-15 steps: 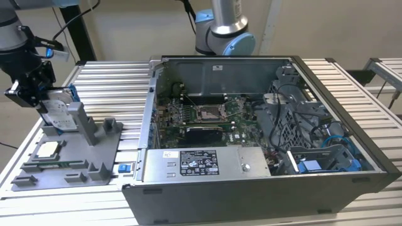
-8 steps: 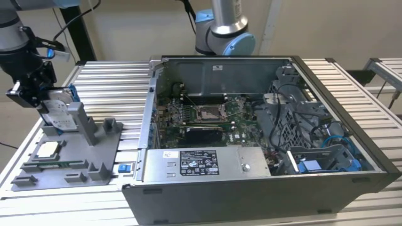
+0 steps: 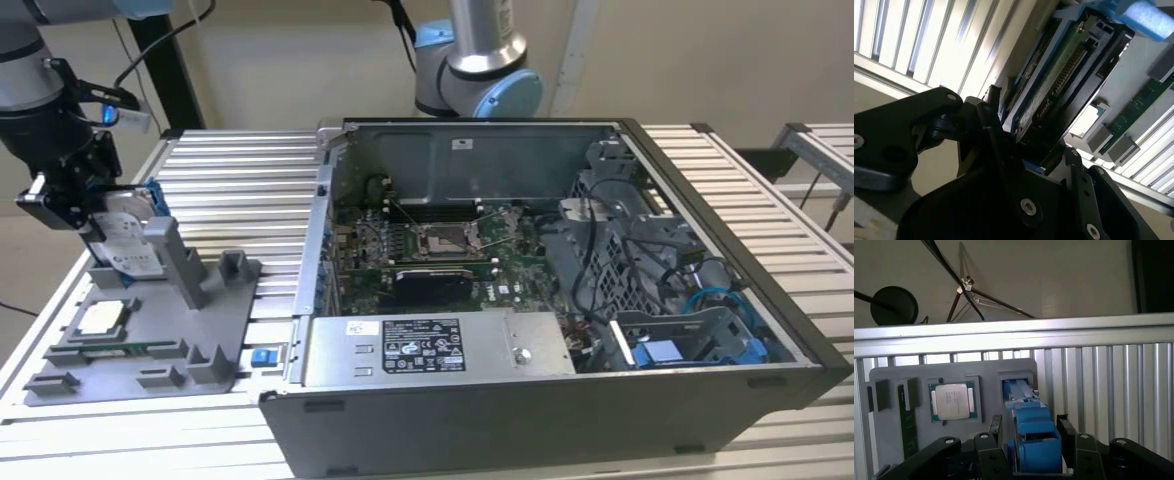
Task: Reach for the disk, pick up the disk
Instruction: 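Pick up the disk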
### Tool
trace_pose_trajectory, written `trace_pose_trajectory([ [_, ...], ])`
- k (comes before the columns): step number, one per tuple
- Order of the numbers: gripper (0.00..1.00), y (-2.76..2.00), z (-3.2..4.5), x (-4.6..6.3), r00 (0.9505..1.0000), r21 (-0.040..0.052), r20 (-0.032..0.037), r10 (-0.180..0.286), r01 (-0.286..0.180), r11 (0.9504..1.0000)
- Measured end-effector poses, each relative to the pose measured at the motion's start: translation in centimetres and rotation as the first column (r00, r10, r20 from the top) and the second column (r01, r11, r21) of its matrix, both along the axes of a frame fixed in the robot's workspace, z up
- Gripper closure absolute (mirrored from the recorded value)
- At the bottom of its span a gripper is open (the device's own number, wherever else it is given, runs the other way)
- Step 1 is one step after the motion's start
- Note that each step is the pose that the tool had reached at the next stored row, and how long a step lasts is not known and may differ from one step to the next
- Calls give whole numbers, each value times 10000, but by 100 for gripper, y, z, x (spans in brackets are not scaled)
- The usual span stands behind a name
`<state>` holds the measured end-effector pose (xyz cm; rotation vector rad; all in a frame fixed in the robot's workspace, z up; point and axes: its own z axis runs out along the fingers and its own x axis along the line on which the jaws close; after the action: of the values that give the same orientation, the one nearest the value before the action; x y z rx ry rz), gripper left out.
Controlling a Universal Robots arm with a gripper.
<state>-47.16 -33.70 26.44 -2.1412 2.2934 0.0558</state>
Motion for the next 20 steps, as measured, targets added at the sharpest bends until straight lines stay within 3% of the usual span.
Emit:
trace_pose_trajectory([
  [5,0,0,-2,0,10000,1,2,0,0,10000],
  [6,100,0,-3,0,10000,2,3,0,0,10000],
  [20,100,0,-4,0,10000,0,2,0,0,10000],
])
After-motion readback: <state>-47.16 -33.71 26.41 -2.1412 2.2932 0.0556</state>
